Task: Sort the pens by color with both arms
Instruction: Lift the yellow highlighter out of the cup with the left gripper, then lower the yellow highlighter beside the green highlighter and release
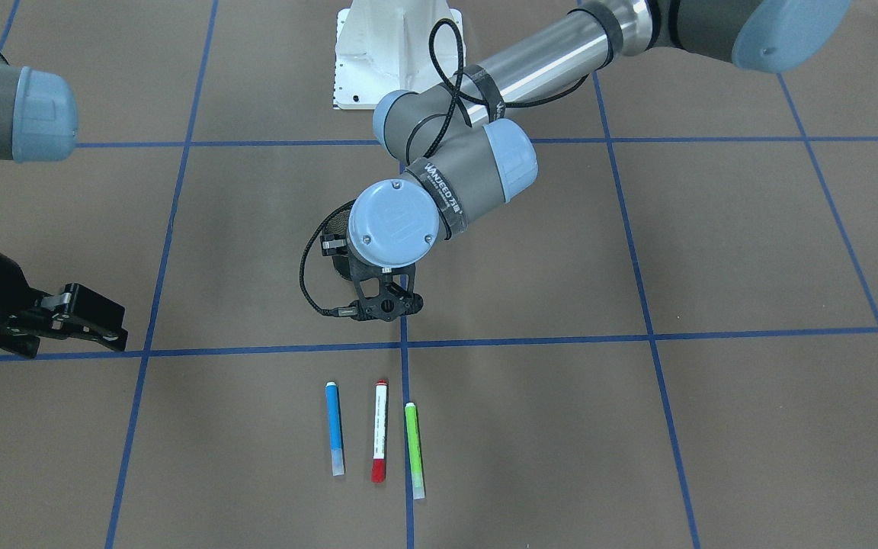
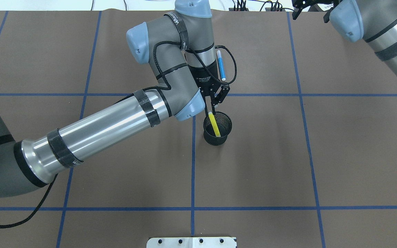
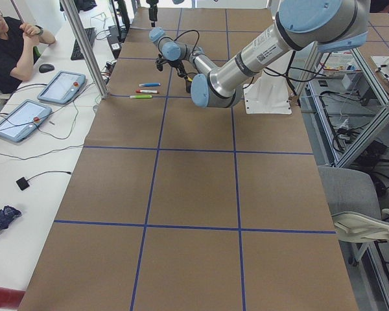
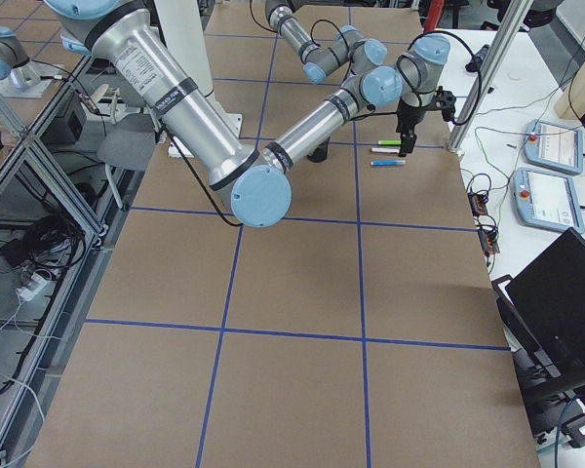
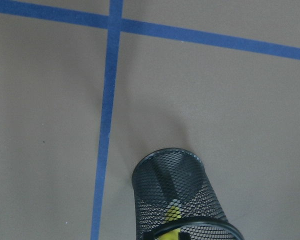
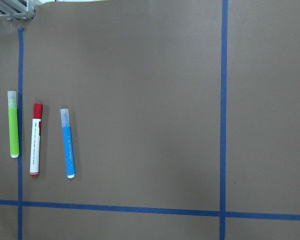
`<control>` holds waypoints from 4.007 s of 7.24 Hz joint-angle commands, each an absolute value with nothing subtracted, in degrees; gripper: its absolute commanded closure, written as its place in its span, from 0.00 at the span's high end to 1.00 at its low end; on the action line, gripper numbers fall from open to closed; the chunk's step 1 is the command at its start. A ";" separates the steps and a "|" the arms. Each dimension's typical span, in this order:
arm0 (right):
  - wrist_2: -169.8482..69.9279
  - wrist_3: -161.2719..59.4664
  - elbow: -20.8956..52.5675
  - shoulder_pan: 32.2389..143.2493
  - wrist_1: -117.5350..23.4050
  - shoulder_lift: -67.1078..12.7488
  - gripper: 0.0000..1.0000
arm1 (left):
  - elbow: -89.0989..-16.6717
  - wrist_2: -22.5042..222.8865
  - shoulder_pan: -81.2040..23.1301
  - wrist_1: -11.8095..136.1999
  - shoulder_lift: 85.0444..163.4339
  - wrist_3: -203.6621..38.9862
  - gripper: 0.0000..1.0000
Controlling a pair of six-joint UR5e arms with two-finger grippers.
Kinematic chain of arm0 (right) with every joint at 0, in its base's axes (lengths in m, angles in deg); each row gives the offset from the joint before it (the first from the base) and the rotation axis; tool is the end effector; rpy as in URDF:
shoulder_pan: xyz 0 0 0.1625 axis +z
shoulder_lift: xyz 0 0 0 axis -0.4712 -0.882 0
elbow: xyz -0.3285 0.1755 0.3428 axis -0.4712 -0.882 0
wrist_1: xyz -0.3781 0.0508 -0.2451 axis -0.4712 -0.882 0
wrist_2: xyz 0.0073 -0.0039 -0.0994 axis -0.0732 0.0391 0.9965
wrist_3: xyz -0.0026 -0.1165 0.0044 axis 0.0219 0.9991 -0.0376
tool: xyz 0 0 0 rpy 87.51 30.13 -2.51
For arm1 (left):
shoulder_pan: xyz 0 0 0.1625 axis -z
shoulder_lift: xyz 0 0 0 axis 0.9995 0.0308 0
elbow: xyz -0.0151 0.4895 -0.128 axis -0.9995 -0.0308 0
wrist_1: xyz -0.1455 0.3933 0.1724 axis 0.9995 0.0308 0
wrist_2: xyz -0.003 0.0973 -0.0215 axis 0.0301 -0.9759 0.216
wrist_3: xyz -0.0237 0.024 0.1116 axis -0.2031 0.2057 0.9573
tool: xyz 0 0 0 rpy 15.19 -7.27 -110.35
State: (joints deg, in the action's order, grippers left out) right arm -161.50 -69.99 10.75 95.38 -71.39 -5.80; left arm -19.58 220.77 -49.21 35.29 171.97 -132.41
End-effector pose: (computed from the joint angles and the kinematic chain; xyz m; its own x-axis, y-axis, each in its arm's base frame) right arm -0.2609 -0.7559 0.2920 0.6277 -0.0011 0.7784 -0.0310 0.9992 0.0263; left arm 0.7080 -0.6270 0.1119 0.5974 -0.1478 -0.7882 -0.2362 0.9068 -0.3491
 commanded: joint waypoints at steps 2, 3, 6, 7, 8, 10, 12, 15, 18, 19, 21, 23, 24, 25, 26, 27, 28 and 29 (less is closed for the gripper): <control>-161.50 -70.00 10.82 95.52 -71.39 -5.80 1.00 | -25.34 220.78 -48.86 31.46 171.97 -132.38 0.05; -161.50 -70.00 10.82 95.52 -71.39 -5.71 1.00 | -28.68 220.78 -48.77 30.39 171.45 -132.30 0.00; -161.50 -70.00 10.82 95.70 -71.30 -5.62 1.00 | -35.20 220.69 -46.06 27.74 171.35 -132.29 0.00; -161.41 -70.00 10.82 95.70 -71.22 -5.62 1.00 | -36.87 220.43 -43.96 27.74 171.01 -132.29 0.00; -161.41 -70.00 10.91 95.70 -71.04 -5.62 1.00 | -39.24 219.99 -40.98 27.92 170.13 -132.03 0.00; -161.15 -70.09 10.82 95.61 -70.78 -5.45 1.00 | -43.38 208.72 -39.10 30.37 168.37 -131.59 0.00; -159.57 -70.17 10.64 95.35 -70.69 -5.27 1.00 | -43.13 197.30 -38.84 37.28 167.84 -132.64 0.00; -159.30 -70.44 10.38 95.00 -69.11 -5.54 1.00 | -42.78 175.30 -39.54 51.31 161.98 -136.85 0.00; -159.30 -70.52 10.12 94.47 -69.02 -5.62 1.00 | -40.42 154.76 -45.49 56.22 160.37 -139.15 0.00; -159.30 -70.61 10.03 94.38 -69.02 -5.71 1.00 | -37.62 147.03 -47.95 56.31 160.28 -139.50 0.00; -159.30 -70.79 10.03 94.30 -69.02 -5.54 1.00 | -31.90 135.31 -51.04 63.63 158.01 -140.29 0.00; -159.21 -70.79 9.85 94.03 -69.02 -5.54 1.00 | -27.33 131.58 -52.45 67.72 157.73 -141.69 0.00; -159.21 -70.79 9.85 93.94 -69.02 -5.62 1.00 | -24.70 130.96 -52.98 67.82 158.17 -143.53 0.00; -158.43 -70.70 9.85 93.77 -68.93 -5.97 1.00 | -22.67 130.87 -53.51 67.99 158.87 -143.63 0.00; -158.34 -70.79 9.85 93.77 -68.93 -5.98 1.00 | -19.95 129.56 -54.82 68.08 159.22 -143.81 0.00; -158.25 -70.79 9.85 93.68 -68.93 -5.98 1.00 | -19.58 128.42 -55.44 68.26 159.22 -143.81 0.00; -158.25 -70.79 9.85 93.68 -68.93 -5.89 1.00 | -19.57 128.23 -56.15 68.87 159.22 -143.90 0.00; -158.25 -70.88 9.85 93.68 -68.93 -5.89 1.00 | -19.57 128.23 -56.24 68.96 159.22 -144.77 0.00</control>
State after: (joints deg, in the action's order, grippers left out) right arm -158.27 -70.81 9.86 93.70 -68.93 -5.92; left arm -19.75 128.47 -55.83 68.68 159.19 -144.08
